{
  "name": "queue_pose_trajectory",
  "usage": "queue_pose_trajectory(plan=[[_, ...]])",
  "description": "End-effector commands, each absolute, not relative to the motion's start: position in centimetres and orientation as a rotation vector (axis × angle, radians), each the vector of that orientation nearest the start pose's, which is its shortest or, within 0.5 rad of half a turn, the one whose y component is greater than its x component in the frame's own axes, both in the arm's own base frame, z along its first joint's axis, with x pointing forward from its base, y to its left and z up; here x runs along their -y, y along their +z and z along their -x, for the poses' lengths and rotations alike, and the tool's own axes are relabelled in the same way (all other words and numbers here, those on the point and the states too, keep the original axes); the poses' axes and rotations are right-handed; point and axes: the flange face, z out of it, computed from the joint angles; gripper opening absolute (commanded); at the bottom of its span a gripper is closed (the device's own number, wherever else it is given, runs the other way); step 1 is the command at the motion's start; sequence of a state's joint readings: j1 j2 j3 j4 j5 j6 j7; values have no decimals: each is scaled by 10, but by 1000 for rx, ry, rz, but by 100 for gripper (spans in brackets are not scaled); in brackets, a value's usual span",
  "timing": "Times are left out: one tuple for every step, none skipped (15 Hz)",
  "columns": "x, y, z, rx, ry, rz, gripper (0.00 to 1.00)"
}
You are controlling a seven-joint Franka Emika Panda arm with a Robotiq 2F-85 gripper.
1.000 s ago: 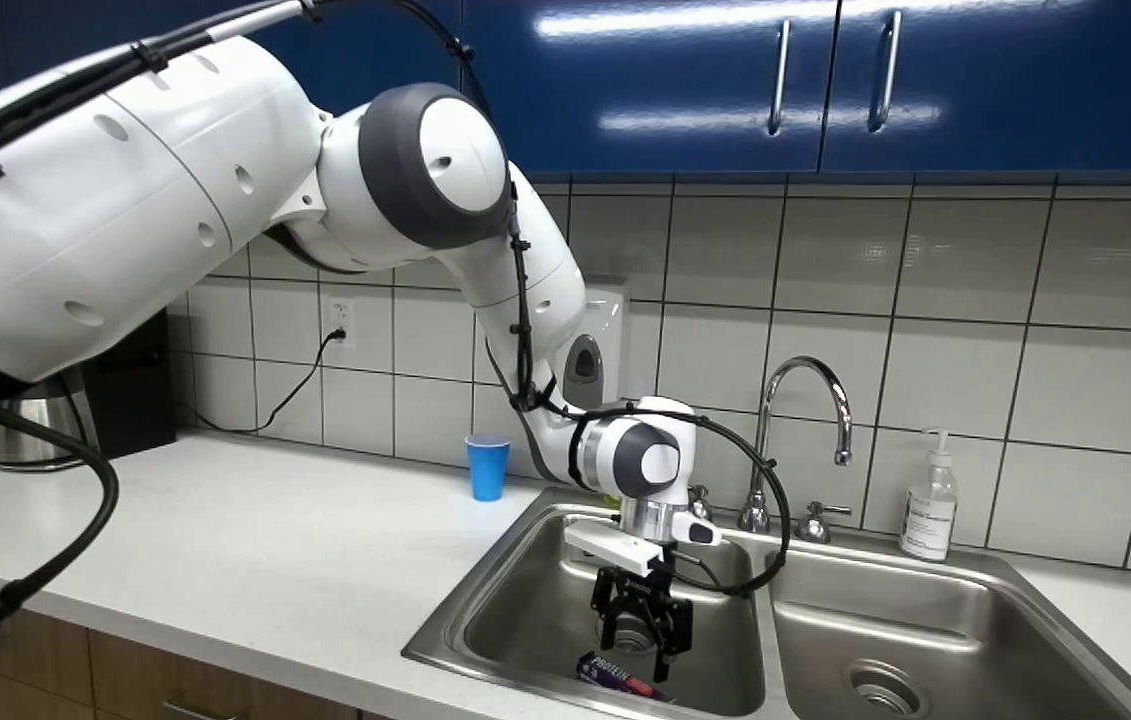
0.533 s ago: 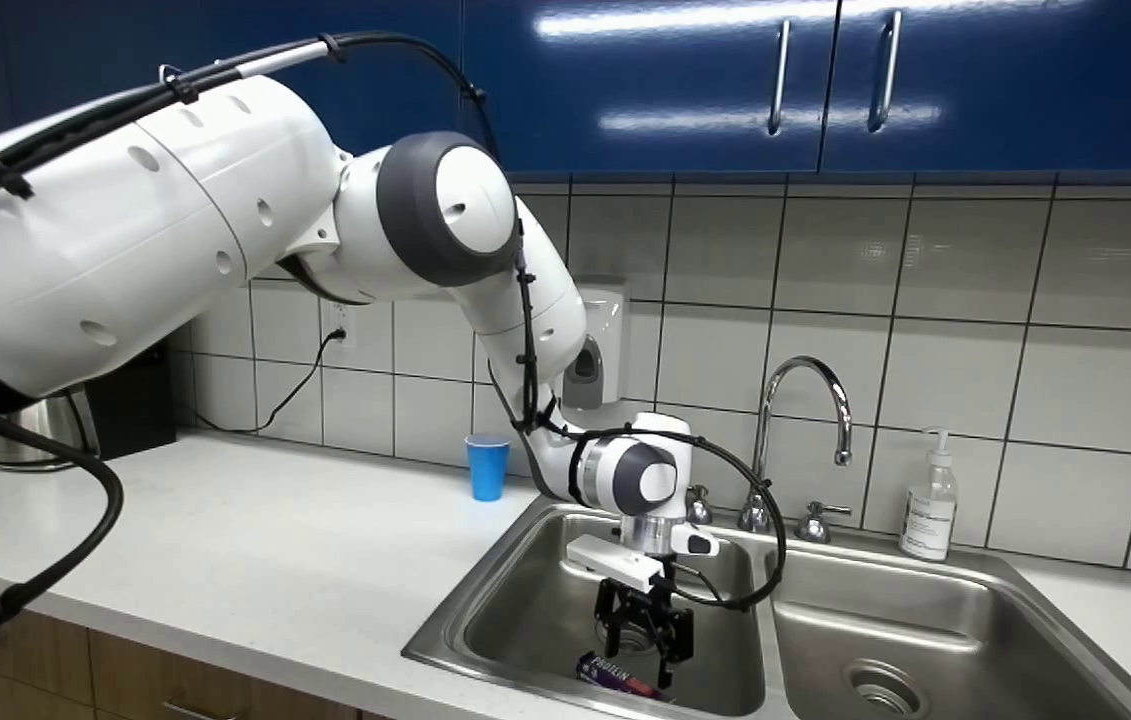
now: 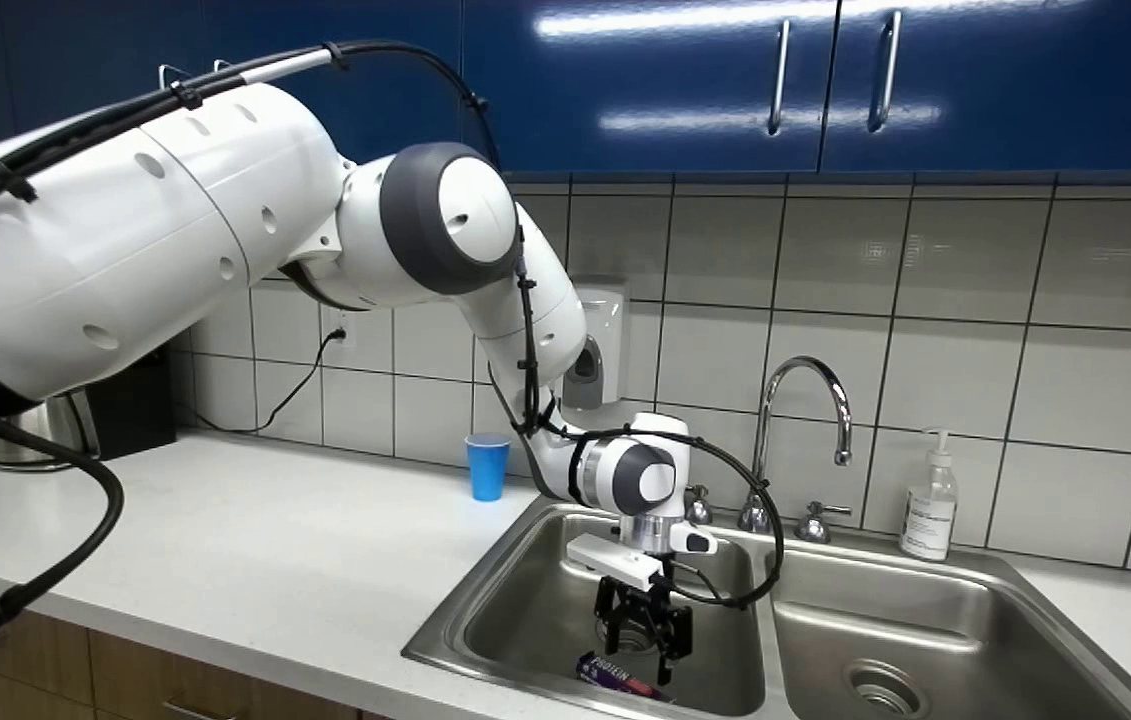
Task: Remove the lunch bar from the sink and put it on the countertop
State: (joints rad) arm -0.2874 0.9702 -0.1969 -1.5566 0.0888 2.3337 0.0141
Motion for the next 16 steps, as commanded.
queue_pose_trajectory(plan=[[298, 65, -596, -784, 312, 3096, 100], [298, 65, -596, -784, 312, 3096, 100], [298, 65, -596, -784, 312, 3096, 100], [298, 65, -596, -784, 312, 3096, 100], [299, 67, -598, -766, 306, 3107, 100], [299, 69, -599, -750, 302, 3116, 100], [300, 71, -600, -728, 311, 3117, 100], [301, 72, -601, -726, 304, 3127, 100], [301, 74, -601, -711, 305, 3138, 100], [301, 75, -602, -714, 306, 3140, 100], [301, 76, -602, -731, 304, 3137, 100], [299, 75, -601, -743, 310, 3126, 100], [297, 74, -600, -766, 315, 3113, 100], [295, 72, -599, -790, 316, 3099, 100], [293, 69, -598, -822, 319, 3076, 100], [291, 68, -597, -863, 314, 3052, 100]])
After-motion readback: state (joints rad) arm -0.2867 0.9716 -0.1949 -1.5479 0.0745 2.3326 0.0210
